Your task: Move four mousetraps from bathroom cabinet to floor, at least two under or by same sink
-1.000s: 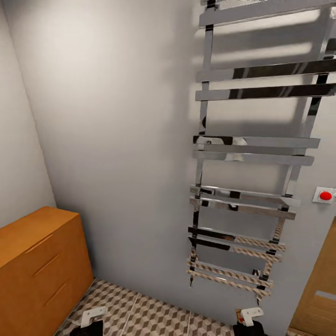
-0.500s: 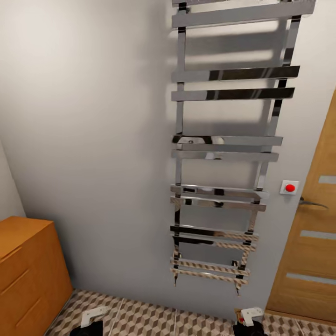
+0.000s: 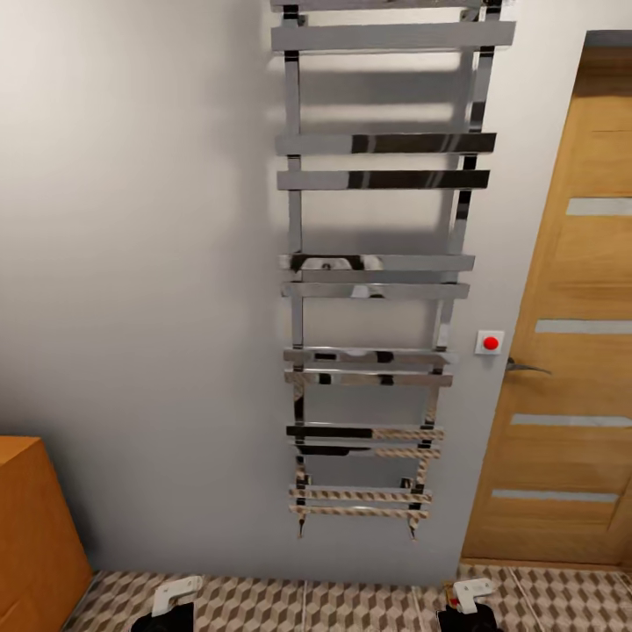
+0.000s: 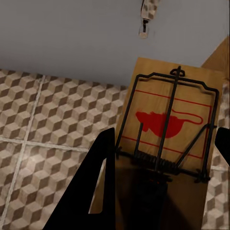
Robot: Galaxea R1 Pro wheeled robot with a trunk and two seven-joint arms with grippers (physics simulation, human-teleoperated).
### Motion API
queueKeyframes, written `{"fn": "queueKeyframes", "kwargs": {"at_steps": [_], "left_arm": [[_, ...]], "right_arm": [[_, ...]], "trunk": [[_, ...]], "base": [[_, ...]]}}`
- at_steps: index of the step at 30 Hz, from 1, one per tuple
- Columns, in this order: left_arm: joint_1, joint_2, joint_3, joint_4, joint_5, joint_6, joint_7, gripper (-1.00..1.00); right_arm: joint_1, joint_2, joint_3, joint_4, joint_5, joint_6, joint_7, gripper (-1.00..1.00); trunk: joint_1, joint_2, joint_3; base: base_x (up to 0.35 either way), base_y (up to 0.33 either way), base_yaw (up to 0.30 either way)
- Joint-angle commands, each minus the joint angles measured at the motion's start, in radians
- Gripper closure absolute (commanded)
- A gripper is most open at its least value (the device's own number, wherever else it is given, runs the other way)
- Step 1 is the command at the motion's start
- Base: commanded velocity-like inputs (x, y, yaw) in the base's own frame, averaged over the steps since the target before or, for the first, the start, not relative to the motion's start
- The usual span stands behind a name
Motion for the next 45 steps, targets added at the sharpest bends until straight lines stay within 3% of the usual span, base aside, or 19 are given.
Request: {"fn": "queueKeyframes", "kwargs": {"at_steps": [1, 45], "left_arm": [[0.0, 0.0, -0.005, 0.002, -0.004, -0.004, 0.006, 1.0], [0.0, 0.0, -0.005, 0.002, -0.004, -0.004, 0.006, 1.0]], "right_arm": [[-0.002, 0.0, 0.005, 0.005, -0.014, -0.007, 0.011, 1.0], [-0.002, 0.0, 0.005, 0.005, -0.014, -0.007, 0.011, 1.0]], "trunk": [[0.0, -0.001, 0.0], [0.0, -0.001, 0.0]], "base": [[0.0, 0.0, -0.277], [0.0, 0.0, -0.277]]}}
